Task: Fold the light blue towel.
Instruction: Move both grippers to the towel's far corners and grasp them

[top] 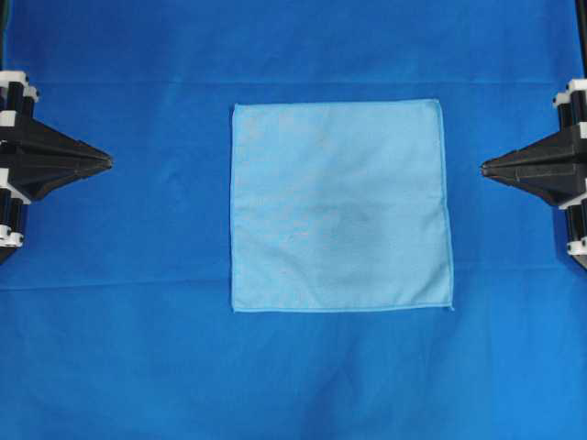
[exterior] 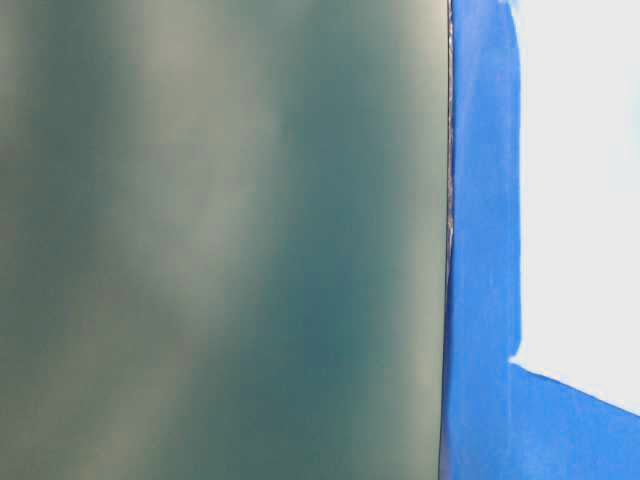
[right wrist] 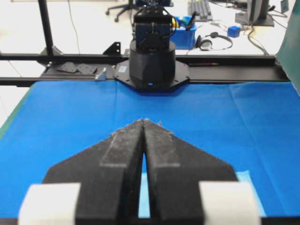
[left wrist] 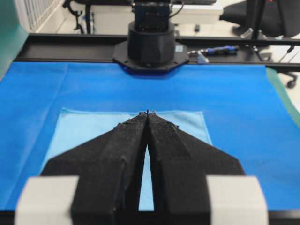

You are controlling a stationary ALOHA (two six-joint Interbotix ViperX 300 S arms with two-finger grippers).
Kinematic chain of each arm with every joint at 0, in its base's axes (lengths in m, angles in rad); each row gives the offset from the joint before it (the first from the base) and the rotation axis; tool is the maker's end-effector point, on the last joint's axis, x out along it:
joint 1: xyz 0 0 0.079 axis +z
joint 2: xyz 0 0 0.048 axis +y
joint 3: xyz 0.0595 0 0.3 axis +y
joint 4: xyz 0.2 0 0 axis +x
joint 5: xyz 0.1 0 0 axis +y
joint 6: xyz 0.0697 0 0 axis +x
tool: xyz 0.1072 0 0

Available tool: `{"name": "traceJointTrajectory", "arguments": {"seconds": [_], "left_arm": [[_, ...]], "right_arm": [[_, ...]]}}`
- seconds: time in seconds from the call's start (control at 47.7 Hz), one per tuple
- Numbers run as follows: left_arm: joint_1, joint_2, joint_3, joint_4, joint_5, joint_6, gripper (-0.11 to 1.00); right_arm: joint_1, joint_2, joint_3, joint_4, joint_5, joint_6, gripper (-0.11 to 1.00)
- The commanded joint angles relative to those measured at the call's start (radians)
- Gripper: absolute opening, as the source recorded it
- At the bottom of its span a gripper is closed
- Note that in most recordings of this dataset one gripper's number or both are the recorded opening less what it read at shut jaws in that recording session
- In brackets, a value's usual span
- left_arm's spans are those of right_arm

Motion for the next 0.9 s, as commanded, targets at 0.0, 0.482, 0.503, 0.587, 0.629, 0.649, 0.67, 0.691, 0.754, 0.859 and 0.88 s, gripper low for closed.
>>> {"name": "traceJointTrajectory", "arguments": {"seconds": [0.0, 0.482, 0.503, 0.587, 0.629, 0.649, 0.67, 0.691, 0.754, 0.859, 0.88], "left_arm": [[-0.002, 0.032, -0.034, -0.017, 0.006, 0.006, 0.00], [0.167, 0.330, -0.104, -0.018, -0.031, 0.014, 0.00], [0.176, 0.345, -0.109, -0.017, -0.029, 0.014, 0.00], [0.213, 0.423, -0.137, -0.017, -0.032, 0.014, 0.02], [0.227, 0.462, -0.149, -0.017, -0.032, 0.014, 0.08], [0.235, 0.491, -0.156, -0.017, -0.032, 0.014, 0.13], [0.241, 0.512, -0.163, -0.017, -0.032, 0.014, 0.18], [0.247, 0.532, -0.170, -0.017, -0.034, 0.014, 0.24], [0.270, 0.607, -0.193, -0.017, -0.038, 0.014, 0.45], [0.296, 0.710, -0.236, -0.017, -0.038, 0.014, 0.74], [0.301, 0.733, -0.245, -0.017, -0.038, 0.015, 0.79]], "right_arm": [[-0.011, 0.006, -0.035, 0.008, -0.003, 0.006, 0.00], [-0.330, 0.057, -0.091, 0.018, 0.347, 0.043, 0.00], [-0.344, 0.063, -0.091, 0.018, 0.354, 0.043, 0.00], [-0.403, 0.114, -0.084, 0.017, 0.371, 0.043, 0.00], [-0.436, 0.149, -0.081, 0.015, 0.377, 0.043, 0.00], [-0.448, 0.166, -0.081, 0.017, 0.379, 0.043, 0.01], [-0.460, 0.183, -0.081, 0.015, 0.379, 0.043, 0.01], [-0.471, 0.199, -0.081, 0.014, 0.379, 0.041, 0.01], [-0.503, 0.268, -0.086, 0.008, 0.379, 0.040, 0.07], [-0.531, 0.371, -0.103, -0.012, 0.377, 0.038, 0.37], [-0.534, 0.402, -0.109, -0.020, 0.379, 0.037, 0.44]]}}
